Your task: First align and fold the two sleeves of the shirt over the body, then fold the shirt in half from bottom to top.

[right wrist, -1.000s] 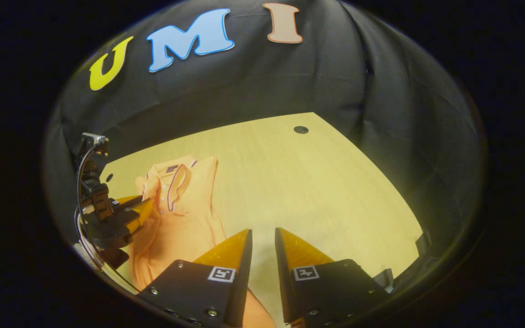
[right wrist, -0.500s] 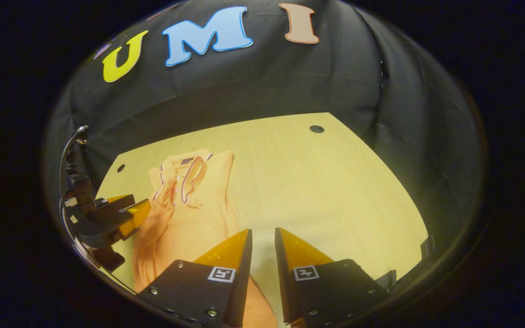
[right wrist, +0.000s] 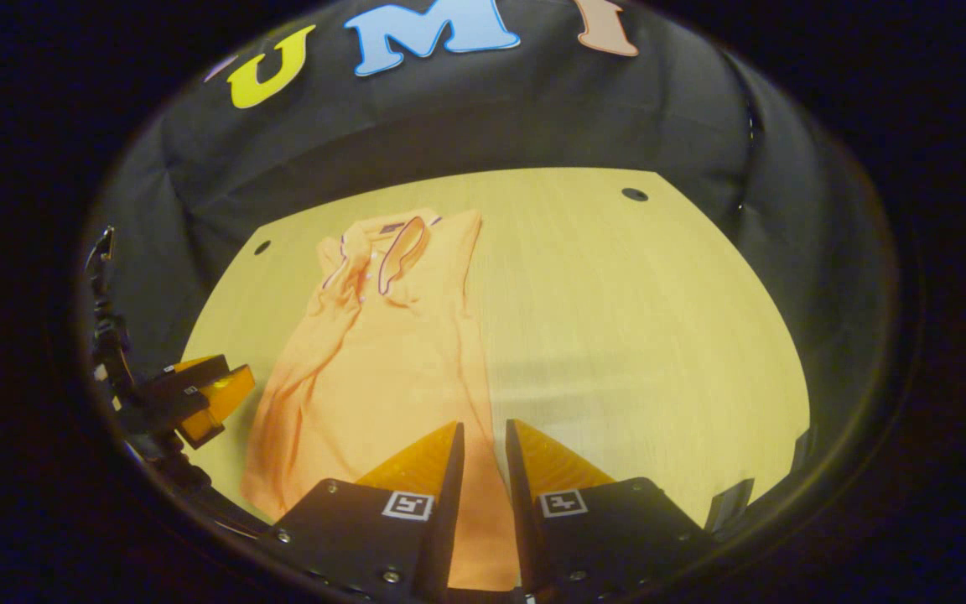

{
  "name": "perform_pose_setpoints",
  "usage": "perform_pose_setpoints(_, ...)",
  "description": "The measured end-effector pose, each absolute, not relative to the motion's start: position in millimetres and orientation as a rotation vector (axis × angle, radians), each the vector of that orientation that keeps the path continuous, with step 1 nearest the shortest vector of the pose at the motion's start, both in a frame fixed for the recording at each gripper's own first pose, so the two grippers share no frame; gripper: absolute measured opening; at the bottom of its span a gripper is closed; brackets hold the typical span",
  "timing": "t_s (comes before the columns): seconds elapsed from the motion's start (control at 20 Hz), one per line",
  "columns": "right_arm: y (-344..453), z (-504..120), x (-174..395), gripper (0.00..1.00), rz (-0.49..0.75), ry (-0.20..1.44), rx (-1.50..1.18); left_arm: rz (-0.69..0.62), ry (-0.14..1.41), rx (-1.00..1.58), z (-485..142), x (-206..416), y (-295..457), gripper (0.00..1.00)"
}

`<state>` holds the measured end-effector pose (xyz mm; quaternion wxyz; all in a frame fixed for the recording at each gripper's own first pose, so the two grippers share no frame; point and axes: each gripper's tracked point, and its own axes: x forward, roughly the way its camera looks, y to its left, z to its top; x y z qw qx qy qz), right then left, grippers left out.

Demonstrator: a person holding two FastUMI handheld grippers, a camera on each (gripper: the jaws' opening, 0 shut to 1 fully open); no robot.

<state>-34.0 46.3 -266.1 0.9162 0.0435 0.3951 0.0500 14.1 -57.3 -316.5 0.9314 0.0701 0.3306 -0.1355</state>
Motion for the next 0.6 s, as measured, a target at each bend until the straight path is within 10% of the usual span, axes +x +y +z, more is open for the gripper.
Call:
perform_pose_setpoints(0.1, 53.1, -279.1, -48.8, 0.32, 0.115, 0.878, 0.086, -0.268, 0.724, 0.093, -322.2, -15.6, -56.0, 0.7)
perform_pose_setpoints(0.4, 67.1, -315.7, -95.5, 0.45, 0.18, 1.038, 0.056, -0.267, 0.887, 0.075, -352.0, -81.2, -49.6, 0.87)
perform_pose_setpoints(0.6, 72.9, -333.8, -122.7, 0.78, 0.211, 1.145, 0.053, -0.243, 1.003, 0.079, -368.3, -117.9, -39.7, 0.96)
